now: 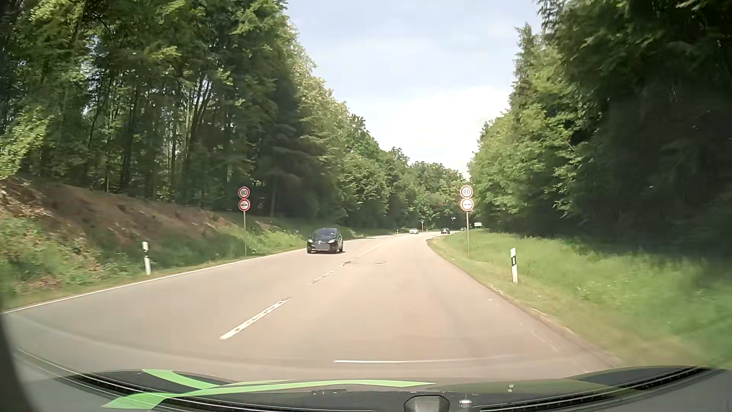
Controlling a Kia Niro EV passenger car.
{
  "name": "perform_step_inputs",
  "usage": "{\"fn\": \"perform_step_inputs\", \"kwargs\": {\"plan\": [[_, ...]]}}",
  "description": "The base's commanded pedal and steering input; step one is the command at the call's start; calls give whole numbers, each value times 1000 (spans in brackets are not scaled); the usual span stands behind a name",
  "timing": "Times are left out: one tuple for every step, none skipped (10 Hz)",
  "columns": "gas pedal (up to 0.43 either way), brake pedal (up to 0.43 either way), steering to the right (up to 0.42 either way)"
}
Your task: Follow the waypoints while adhering to traffic rules and regulations
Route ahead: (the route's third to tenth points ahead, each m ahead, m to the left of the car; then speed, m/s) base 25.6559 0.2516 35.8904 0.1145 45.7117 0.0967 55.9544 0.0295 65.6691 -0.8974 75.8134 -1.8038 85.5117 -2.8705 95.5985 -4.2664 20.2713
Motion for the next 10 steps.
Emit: {"fn": "perform_step_inputs", "kwargs": {"plan": [[169, 0, 2], [169, 0, 3], [169, 0, 3], [169, 0, 4], [169, 0, 4], [169, 0, 5], [169, 0, 4], [169, 0, 5], [169, 0, 4], [169, 0, 3]]}}
